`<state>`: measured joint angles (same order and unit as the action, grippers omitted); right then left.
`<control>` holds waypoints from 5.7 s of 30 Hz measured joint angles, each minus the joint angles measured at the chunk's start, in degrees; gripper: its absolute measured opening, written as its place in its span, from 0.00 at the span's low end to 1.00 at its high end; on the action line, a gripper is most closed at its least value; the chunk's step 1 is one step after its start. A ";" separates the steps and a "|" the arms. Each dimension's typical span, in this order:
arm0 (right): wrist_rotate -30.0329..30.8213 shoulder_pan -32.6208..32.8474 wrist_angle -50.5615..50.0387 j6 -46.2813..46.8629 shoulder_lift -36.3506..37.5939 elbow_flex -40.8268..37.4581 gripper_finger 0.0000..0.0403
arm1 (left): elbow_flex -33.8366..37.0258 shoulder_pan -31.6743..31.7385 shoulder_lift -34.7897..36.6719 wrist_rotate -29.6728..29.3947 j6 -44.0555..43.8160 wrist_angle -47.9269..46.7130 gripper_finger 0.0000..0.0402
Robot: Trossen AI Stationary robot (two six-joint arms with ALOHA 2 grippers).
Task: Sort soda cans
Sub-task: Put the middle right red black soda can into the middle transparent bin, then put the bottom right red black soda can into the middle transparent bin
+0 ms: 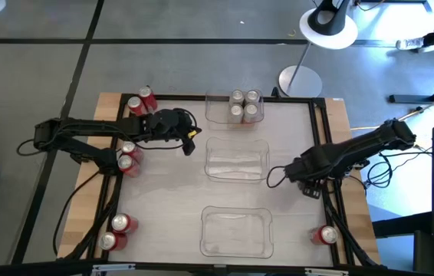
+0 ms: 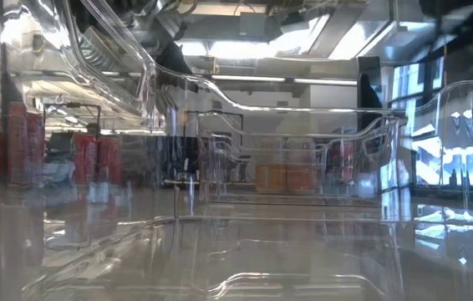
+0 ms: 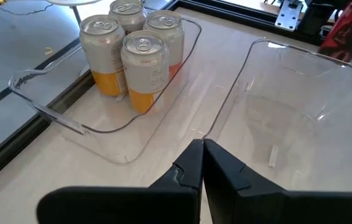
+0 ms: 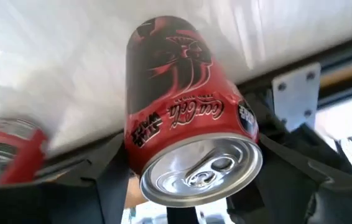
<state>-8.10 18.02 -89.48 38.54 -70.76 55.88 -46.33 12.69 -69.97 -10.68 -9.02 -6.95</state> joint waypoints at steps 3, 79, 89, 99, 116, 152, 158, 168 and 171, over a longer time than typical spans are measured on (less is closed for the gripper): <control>1.28 0.00 0.15 0.00 0.00 4.34 0.67 | 0.00 0.00 0.00 0.00 0.00 0.14 0.01; 8.37 -15.47 5.49 -29.03 -39.01 40.02 0.88 | -0.02 -0.31 0.00 0.00 3.08 -0.65 0.01; 7.54 -14.54 -0.94 -27.94 -38.48 43.60 0.89 | -0.02 -0.31 0.00 0.00 3.06 -1.74 0.01; 2.05 -8.26 -0.36 -17.73 -30.38 49.72 0.89 | -0.02 -0.33 0.00 0.00 4.31 -1.51 0.01; 6.11 16.14 -0.53 11.27 -19.46 42.96 0.89 | -0.02 -0.33 0.00 0.00 3.18 -1.61 0.01; 10.75 51.28 8.70 63.82 -17.83 24.98 0.89 | -0.02 -1.95 0.00 0.04 1.95 -0.30 0.01; 10.61 53.27 13.85 70.75 -14.99 18.18 0.89 | -0.02 -1.95 0.00 0.04 1.95 1.08 0.01; 8.60 53.98 23.35 75.09 -14.34 9.98 0.89 | -0.02 -1.95 0.00 0.02 1.45 1.76 0.01; 8.57 53.96 26.28 75.37 -14.49 8.22 0.89 | -0.02 -1.95 0.00 0.02 1.29 2.27 0.01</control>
<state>0.47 71.99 -63.21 113.92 -85.25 64.10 -46.35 10.74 -69.97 -10.66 -7.73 -4.67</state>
